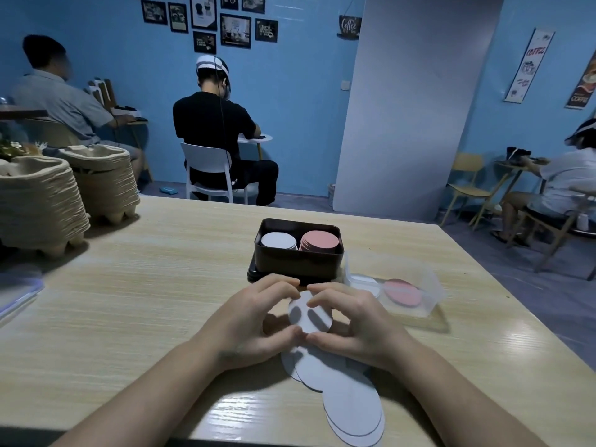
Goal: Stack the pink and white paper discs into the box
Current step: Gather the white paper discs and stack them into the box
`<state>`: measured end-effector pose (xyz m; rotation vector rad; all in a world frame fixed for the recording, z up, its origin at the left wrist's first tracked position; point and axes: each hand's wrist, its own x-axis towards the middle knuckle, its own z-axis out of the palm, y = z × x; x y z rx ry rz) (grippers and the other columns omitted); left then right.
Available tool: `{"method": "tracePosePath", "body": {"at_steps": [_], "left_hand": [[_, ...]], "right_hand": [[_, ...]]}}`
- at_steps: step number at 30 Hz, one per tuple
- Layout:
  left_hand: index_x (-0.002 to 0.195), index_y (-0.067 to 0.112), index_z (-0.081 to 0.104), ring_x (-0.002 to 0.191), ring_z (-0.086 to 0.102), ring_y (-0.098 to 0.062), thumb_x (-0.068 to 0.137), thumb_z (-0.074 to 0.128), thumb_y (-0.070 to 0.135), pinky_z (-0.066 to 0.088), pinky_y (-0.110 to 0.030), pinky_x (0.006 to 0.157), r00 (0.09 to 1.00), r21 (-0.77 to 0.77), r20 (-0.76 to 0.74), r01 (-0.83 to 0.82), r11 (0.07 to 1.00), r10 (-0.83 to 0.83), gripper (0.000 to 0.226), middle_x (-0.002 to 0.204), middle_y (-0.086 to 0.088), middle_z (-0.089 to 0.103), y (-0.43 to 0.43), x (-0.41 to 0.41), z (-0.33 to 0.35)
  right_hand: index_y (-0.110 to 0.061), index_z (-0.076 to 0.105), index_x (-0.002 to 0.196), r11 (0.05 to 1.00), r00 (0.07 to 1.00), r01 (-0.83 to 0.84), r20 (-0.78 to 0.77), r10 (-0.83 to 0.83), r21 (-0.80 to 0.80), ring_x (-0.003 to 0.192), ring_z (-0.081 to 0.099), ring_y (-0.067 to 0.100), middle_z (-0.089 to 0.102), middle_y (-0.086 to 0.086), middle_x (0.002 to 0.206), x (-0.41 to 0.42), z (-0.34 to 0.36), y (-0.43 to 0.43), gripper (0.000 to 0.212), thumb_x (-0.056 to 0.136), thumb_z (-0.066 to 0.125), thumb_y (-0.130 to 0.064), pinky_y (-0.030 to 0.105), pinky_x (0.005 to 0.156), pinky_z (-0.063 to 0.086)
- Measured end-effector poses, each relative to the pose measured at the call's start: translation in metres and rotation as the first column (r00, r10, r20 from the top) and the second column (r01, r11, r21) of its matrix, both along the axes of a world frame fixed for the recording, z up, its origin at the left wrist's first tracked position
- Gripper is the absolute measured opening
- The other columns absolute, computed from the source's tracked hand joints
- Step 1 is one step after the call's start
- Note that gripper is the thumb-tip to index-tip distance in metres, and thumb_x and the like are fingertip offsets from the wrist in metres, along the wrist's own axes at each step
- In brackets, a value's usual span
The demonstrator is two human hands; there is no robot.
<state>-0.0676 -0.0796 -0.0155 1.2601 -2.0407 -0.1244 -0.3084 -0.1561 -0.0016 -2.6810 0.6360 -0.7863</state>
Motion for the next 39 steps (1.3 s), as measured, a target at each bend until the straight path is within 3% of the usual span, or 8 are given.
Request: {"method": "tracePosePath", "body": {"at_steps": [4,7,14,19,25,28,31,39], "left_hand": [[0.117,0.027,0.063,0.112,0.058,-0.001,0.09,0.072,0.038,0.054,-0.031,0.086,0.998,0.015,-0.05,-0.029,0.999,0.03,0.03,0.12,0.018,0.06,0.009,-0.003,-0.002],[0.117,0.03,0.065,0.108,0.057,0.003,0.09,0.072,0.041,0.056,-0.027,0.086,0.999,0.085,-0.048,0.0,0.996,0.004,0.03,0.112,0.023,0.062,0.018,-0.011,-0.004],[0.127,0.035,0.064,0.115,0.054,0.005,0.077,0.078,0.052,0.048,-0.027,0.098,0.985,0.192,0.113,0.109,0.975,-0.133,0.055,0.117,0.024,0.061,0.017,-0.022,0.003],[0.129,0.041,0.065,0.121,0.052,0.004,0.074,0.083,0.055,0.047,-0.023,0.102,0.984,0.239,0.079,0.136,0.962,-0.159,0.06,0.121,0.021,0.059,0.015,-0.021,0.002],[0.109,0.034,0.068,0.113,0.058,0.004,0.077,0.077,0.051,0.053,-0.037,0.092,0.997,0.131,0.049,0.058,0.99,-0.065,0.037,0.116,0.019,0.068,0.02,-0.016,-0.002],[0.098,0.034,0.062,0.106,0.063,-0.007,0.079,0.072,0.05,0.052,-0.039,0.087,0.998,0.031,0.029,-0.057,0.998,0.056,0.027,0.107,0.018,0.067,0.022,-0.015,-0.004],[0.099,0.034,0.06,0.106,0.063,-0.012,0.08,0.07,0.051,0.051,-0.039,0.086,0.995,-0.016,0.037,-0.092,0.996,0.093,0.028,0.106,0.018,0.065,0.022,-0.016,-0.006],[0.111,0.033,0.059,0.116,0.058,-0.003,0.083,0.067,0.059,0.049,-0.026,0.094,0.994,-0.011,0.097,-0.04,0.999,0.041,0.039,0.132,0.016,0.065,0.022,-0.021,-0.005]], "right_hand": [[-0.025,0.068,0.114,0.996,0.998,0.061,0.029,-0.063,0.071,0.12,0.059,-0.001,0.066,-0.003,0.133,-0.018,-0.002,0.012,0.043,0.082,0.076,-0.052,0.017,0.093,0.045],[-0.024,0.068,0.114,0.988,0.992,0.124,0.021,-0.127,0.096,0.129,0.053,-0.004,0.067,-0.007,0.13,-0.036,-0.01,0.026,0.042,0.08,0.074,-0.049,0.025,0.1,0.048],[-0.03,0.065,0.112,0.969,0.974,0.196,0.085,-0.21,0.152,0.135,0.049,-0.002,0.064,-0.009,0.135,-0.049,-0.018,0.035,0.036,0.079,0.074,-0.041,0.035,0.104,0.049],[-0.033,0.063,0.112,0.973,0.976,0.209,0.036,-0.214,0.099,0.134,0.05,0.004,0.057,-0.007,0.143,-0.047,-0.02,0.037,0.035,0.081,0.073,-0.045,0.034,0.108,0.046],[-0.033,0.063,0.112,0.96,0.965,0.254,0.04,-0.26,0.119,0.131,0.049,0.0,0.053,-0.014,0.146,-0.049,-0.018,0.04,0.033,0.083,0.072,-0.045,0.031,0.098,0.052],[-0.033,0.063,0.112,0.955,0.958,0.277,0.045,-0.283,0.111,0.132,0.047,-0.002,0.052,-0.015,0.147,-0.049,-0.021,0.038,0.032,0.083,0.071,-0.044,0.029,0.098,0.051],[-0.032,0.063,0.116,0.959,0.961,0.275,0.0,-0.276,0.075,0.135,0.044,0.0,0.051,-0.013,0.147,-0.047,-0.022,0.038,0.036,0.084,0.069,-0.047,0.021,0.103,0.043],[-0.036,0.058,0.129,0.991,0.991,0.133,-0.02,-0.133,-0.009,0.138,0.045,0.004,0.052,-0.006,0.149,-0.038,-0.018,0.038,0.039,0.094,0.067,-0.052,0.021,0.109,0.04]]}}
